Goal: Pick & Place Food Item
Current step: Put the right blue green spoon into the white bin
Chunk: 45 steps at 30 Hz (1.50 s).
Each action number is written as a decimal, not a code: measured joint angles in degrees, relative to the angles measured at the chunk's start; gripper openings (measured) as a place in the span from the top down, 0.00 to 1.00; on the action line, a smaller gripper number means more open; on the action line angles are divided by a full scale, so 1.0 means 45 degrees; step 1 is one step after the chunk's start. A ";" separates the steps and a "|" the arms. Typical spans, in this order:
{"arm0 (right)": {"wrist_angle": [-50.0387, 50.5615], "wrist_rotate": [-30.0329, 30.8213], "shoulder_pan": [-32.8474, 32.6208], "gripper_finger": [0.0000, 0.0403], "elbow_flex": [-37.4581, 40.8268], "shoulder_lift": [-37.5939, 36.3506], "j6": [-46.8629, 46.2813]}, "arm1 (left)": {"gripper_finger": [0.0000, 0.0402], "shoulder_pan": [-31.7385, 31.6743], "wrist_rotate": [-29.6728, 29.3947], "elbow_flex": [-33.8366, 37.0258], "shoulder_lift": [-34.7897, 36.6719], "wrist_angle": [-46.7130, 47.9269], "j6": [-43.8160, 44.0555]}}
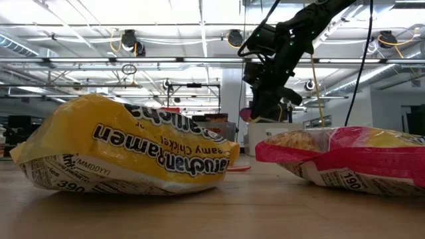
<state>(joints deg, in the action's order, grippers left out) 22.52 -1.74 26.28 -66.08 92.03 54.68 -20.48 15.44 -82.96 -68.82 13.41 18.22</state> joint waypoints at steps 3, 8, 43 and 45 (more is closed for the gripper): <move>-0.0003 0.0000 0.0000 0.99 0.0000 0.0000 0.0000 | 0.43 -0.0003 0.0000 0.0000 0.0000 0.0005 0.0024; -0.0002 -0.0008 0.0000 0.99 0.0000 0.0000 -0.0320 | 0.43 -0.0003 0.0010 0.0000 0.0000 0.0005 0.0024; -0.0006 -0.0318 0.0010 0.99 0.0000 0.0000 -0.0337 | 0.43 -0.0013 0.0010 -0.0005 0.0321 -0.0053 -0.0097; -0.0028 -0.0331 0.0010 0.99 0.0000 0.0000 -0.0335 | 0.43 -0.0013 0.0010 -0.0005 0.0321 -0.0053 -0.0097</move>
<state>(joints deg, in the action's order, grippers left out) 22.40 -3.23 26.33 -66.08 92.03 53.17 -20.53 15.49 -82.98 -67.37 13.17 17.78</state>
